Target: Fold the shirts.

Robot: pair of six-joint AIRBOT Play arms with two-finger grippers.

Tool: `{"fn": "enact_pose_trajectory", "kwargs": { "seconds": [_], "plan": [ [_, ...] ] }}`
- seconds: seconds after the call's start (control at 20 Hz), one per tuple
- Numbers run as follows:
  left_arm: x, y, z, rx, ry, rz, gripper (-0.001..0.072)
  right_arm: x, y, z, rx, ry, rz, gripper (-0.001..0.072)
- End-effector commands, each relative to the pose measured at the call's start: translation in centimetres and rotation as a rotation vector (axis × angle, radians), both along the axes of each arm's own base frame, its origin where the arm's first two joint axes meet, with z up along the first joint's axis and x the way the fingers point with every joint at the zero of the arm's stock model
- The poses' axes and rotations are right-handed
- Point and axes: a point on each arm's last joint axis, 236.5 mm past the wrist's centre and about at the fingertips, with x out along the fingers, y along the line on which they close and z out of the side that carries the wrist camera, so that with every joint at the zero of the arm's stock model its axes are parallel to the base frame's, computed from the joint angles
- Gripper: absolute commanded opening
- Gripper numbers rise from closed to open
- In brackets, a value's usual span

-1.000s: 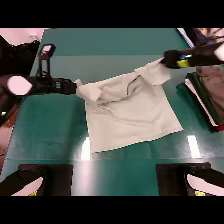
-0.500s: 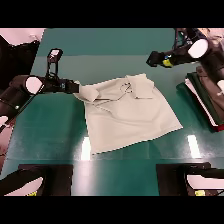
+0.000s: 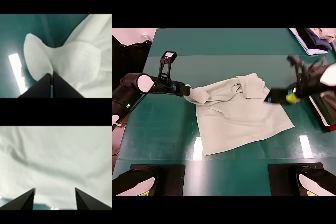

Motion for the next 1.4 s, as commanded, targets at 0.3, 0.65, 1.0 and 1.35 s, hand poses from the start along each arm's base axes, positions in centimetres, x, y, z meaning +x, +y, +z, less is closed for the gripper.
{"fn": "enact_pose_trajectory", "kwargs": {
  "seconds": [0.3,0.65,1.0,1.35],
  "plan": [
    [-1.1,0.1,-0.7,0.014,0.054,-0.012,0.0025,-10.1,2.7,-8.1,0.203,0.285,-0.181,0.0507],
    [-1.5,0.2,-0.9,0.017,0.071,-0.016,0.0025,-12.4,3.6,-10.4,0.194,0.353,-0.181,0.0454],
    [-1.9,0.2,-1.2,0.022,0.091,-0.020,0.0025,-11.2,7.1,-13.6,0.135,0.340,-0.129,0.0454],
    [-3.7,2.4,-0.5,0.132,0.122,-0.042,0.0024,-5.8,8.2,-13.0,0.100,0.194,-0.069,0.0018]
  ]
}}
